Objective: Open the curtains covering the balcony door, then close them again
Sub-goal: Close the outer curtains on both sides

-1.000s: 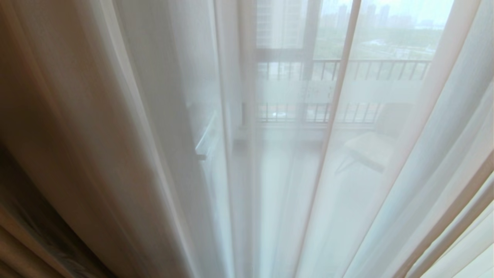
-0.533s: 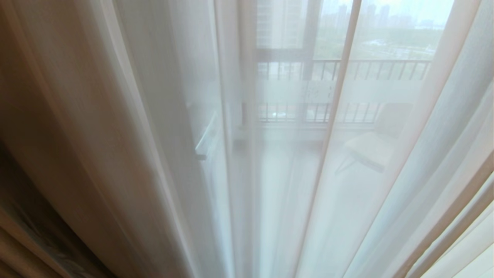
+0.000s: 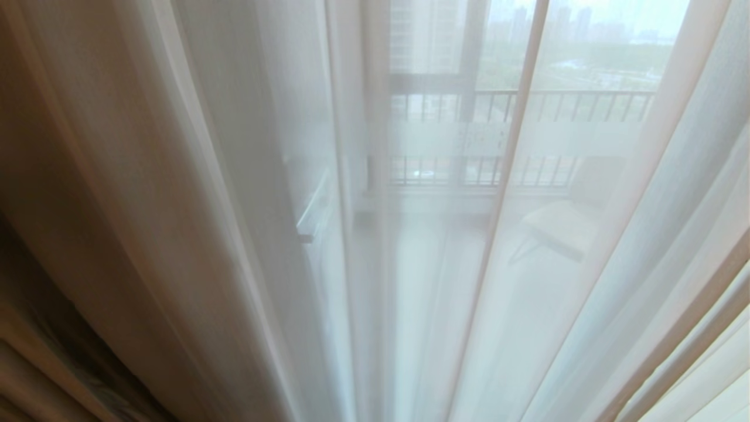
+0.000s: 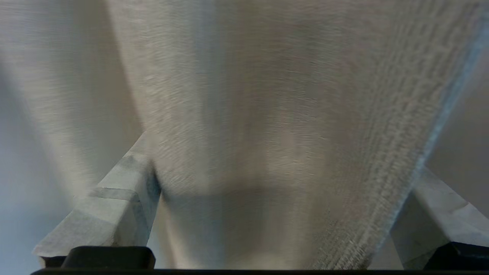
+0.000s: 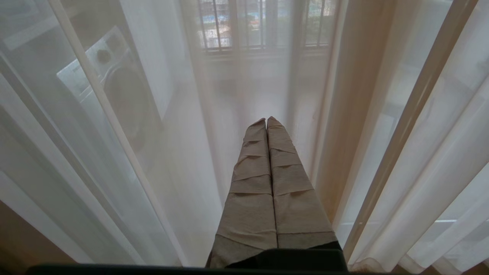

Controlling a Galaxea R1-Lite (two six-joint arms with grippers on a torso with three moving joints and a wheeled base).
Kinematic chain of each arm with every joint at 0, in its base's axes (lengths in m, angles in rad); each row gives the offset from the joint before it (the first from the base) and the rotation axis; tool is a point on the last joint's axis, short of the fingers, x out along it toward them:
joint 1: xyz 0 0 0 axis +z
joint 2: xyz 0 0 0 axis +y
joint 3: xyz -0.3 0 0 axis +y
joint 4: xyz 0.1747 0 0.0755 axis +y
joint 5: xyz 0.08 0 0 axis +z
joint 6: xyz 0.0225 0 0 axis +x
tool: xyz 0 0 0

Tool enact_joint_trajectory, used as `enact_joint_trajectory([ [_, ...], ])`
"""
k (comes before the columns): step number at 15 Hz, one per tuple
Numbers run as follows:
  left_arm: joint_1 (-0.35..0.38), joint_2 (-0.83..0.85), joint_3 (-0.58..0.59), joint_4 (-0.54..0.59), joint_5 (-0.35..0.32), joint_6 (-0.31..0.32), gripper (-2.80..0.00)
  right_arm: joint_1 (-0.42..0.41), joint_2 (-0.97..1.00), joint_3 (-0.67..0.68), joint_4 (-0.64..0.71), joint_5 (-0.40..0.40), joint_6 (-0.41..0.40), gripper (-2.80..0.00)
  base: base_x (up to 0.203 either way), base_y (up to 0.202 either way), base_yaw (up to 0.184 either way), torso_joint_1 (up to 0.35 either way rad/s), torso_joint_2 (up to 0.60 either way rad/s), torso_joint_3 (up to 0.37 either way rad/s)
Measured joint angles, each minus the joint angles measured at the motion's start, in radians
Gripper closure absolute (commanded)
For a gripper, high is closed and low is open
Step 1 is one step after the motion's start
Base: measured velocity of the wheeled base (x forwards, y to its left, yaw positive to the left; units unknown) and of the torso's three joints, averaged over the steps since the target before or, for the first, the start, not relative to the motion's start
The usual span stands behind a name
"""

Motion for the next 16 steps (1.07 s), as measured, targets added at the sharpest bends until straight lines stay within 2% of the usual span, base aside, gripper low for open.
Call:
enact_joint_trajectory([
  [3,-0.029,0.033,-0.035,0.0,-0.004,-0.001,-2.8,0.0,0.0,0.0,0.0,0.0,0.0,0.0,0.0,0.0,0.0,0.0,0.0,0.0],
  [8,-0.03,0.087,-0.131,-0.002,-0.006,-0.001,-2.8,0.0,0.0,0.0,0.0,0.0,0.0,0.0,0.0,0.0,0.0,0.0,0.0,0.0],
  [9,-0.028,0.092,-0.136,-0.001,-0.007,-0.001,0.0,0.0,0.0,0.0,0.0,0.0,0.0,0.0,0.0,0.0,0.0,0.0,0.0,0.0],
  [16,-0.022,0.101,-0.139,-0.049,-0.006,-0.001,0.0,0.0,0.0,0.0,-0.001,0.0,0.0,0.0,0.0,0.0,0.0,0.0,0.0,0.0],
])
